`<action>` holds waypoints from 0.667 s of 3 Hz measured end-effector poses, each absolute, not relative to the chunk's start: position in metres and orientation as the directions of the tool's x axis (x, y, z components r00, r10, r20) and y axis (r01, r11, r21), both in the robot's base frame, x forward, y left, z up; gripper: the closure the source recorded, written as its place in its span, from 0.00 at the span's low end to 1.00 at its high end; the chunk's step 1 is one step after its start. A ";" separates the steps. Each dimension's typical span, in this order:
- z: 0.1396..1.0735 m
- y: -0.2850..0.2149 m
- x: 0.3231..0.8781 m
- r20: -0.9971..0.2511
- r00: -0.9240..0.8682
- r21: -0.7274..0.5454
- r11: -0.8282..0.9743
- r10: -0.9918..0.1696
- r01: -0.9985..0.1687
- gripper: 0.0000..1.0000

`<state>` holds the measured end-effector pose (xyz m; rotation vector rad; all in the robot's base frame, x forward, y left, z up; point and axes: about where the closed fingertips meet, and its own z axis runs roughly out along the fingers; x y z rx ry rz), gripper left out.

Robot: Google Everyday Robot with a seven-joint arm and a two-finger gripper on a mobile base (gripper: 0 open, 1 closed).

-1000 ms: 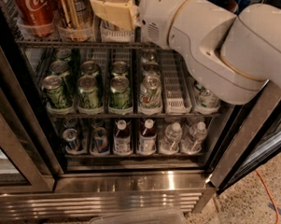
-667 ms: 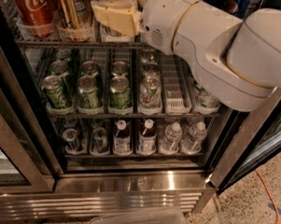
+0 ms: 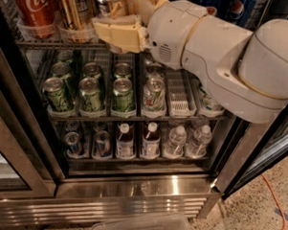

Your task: Pick orange can from top shelf of fridge

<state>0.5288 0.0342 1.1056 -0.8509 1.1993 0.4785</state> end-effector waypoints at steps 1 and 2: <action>1.097 0.035 0.522 -0.951 0.294 -0.294 0.572 -0.095 -0.765 1.00; 1.090 0.036 0.519 -0.958 0.275 -0.275 0.546 -0.085 -0.791 1.00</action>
Offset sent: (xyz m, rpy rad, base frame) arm -0.0079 -0.0039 -0.0302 0.0063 0.0963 0.1192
